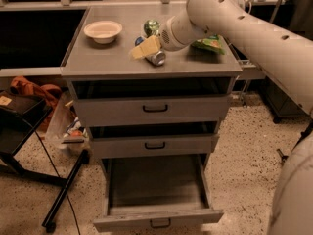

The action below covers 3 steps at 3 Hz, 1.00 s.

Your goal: Place redbull can into bottom drawer

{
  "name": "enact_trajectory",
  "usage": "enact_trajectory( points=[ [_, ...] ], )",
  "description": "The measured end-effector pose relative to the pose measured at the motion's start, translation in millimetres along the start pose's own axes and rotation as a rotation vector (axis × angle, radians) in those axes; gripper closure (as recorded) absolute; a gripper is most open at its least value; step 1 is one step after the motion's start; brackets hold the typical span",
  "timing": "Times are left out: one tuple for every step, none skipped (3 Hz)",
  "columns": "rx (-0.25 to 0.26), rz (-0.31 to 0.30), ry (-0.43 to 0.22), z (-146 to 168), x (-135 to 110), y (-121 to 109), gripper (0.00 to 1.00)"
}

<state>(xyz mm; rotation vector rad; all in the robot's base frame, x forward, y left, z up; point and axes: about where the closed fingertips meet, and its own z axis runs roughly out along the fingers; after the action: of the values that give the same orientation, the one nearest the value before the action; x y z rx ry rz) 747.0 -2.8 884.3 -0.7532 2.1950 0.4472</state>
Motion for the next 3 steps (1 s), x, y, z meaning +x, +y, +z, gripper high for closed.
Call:
enact_trajectory(
  points=[
    [-0.005, 0.014, -0.029, 15, -10, 1, 0.00],
    [-0.009, 0.029, -0.037, 31, -14, -1, 0.00],
    [-0.008, 0.049, -0.034, 48, -16, -8, 0.00]
  ],
)
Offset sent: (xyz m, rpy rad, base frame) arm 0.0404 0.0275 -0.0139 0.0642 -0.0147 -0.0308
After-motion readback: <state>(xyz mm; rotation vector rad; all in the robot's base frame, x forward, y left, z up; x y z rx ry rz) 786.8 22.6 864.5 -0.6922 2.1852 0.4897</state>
